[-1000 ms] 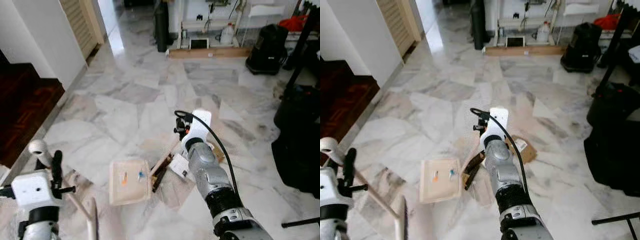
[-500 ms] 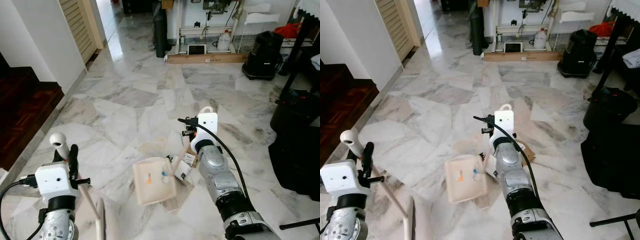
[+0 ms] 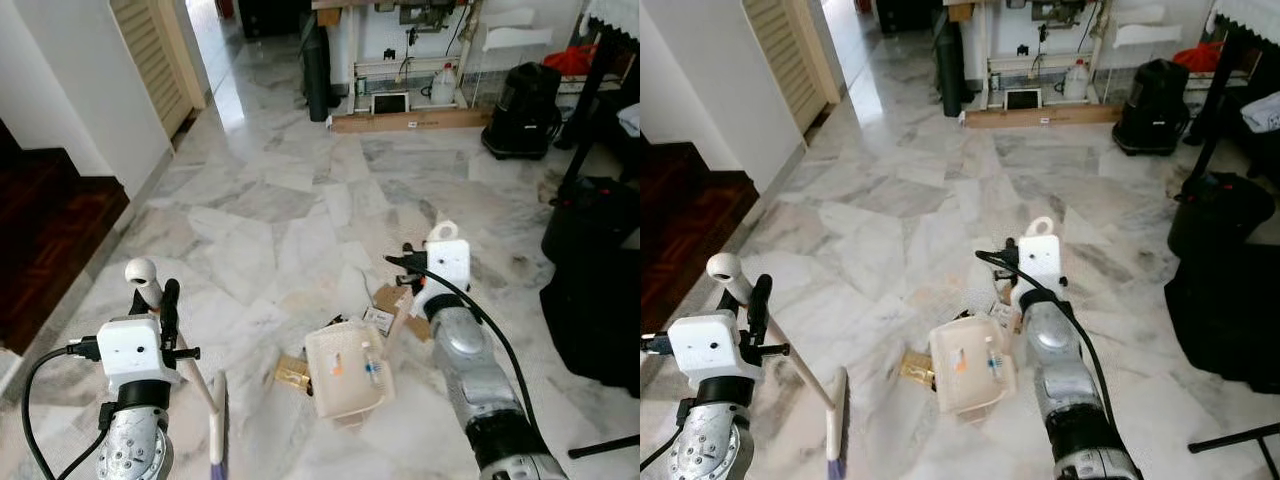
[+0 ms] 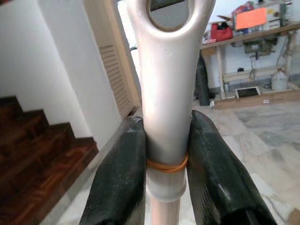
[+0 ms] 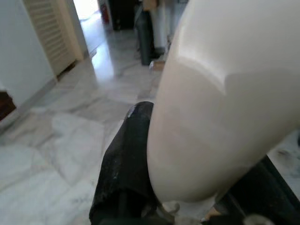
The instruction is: Sweep floor
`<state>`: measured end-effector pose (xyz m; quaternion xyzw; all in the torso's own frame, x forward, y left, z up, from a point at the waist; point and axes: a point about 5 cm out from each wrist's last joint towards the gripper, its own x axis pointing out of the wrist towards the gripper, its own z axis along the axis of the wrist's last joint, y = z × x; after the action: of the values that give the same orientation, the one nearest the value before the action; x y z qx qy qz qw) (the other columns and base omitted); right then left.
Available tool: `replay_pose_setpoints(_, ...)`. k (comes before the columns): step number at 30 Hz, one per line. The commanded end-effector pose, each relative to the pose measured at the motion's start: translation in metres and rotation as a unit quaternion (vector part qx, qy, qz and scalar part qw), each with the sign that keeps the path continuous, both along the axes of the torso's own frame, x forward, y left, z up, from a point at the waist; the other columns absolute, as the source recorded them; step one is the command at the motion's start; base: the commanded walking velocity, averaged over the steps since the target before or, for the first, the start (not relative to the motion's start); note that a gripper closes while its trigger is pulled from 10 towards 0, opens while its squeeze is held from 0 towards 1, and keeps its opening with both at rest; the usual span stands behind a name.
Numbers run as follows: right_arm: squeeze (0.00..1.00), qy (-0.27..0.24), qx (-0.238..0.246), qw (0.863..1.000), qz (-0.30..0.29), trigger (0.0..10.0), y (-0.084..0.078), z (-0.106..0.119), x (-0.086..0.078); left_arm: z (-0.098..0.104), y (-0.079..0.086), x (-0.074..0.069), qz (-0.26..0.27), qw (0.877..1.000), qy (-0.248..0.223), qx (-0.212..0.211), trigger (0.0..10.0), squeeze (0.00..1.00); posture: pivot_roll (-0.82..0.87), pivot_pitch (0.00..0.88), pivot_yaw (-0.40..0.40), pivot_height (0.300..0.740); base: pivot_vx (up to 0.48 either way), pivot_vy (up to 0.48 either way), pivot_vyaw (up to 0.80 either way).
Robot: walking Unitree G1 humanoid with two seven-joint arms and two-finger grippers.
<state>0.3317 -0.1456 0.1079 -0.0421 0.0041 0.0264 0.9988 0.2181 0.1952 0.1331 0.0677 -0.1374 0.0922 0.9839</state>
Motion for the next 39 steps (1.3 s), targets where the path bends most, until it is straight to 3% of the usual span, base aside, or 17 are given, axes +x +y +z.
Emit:
replay_pose_setpoints(1,0.0,-0.061,0.019,0.998,0.022,10.0,0.017,0.024,0.001,0.008,0.002,0.004,-0.011,0.999,-0.013,0.029,10.0,0.0,-0.18,0.0,0.206,0.74,0.0,0.0,0.0)
replay_pose_setpoints(5,0.0,-0.06,0.022,0.998,0.027,10.0,0.025,0.023,-0.002,0.013,0.005,0.006,-0.015,0.999,-0.017,0.033,10.0,0.0,-0.18,0.0,0.215,0.74,0.0,0.0,0.0)
replay_pose_setpoints(7,0.0,-0.05,0.028,0.998,0.033,10.0,0.031,0.021,-0.002,0.012,0.013,0.004,0.014,1.0,-0.026,0.003,10.0,0.0,-0.17,0.0,0.177,0.74,0.0,0.0,0.0)
replay_pose_setpoints(13,0.0,-0.053,0.013,0.995,0.088,10.0,0.043,0.034,0.011,0.017,0.016,0.002,0.053,0.997,-0.052,-0.004,10.0,0.0,-0.12,0.0,0.087,0.74,0.0,0.0,0.0)
replay_pose_setpoints(32,0.0,-0.035,0.033,0.995,0.082,10.0,0.049,0.031,0.018,0.004,0.01,-0.008,0.051,0.998,-0.027,-0.011,10.0,0.0,-0.1,0.0,0.064,0.74,0.0,0.0,0.0)
replay_pose_setpoints(39,0.0,-0.034,0.032,0.996,0.081,10.0,0.048,0.029,0.017,-0.002,0.006,-0.011,0.049,0.998,-0.019,-0.018,10.0,0.0,-0.11,0.0,0.063,0.74,0.0,0.0,0.8)
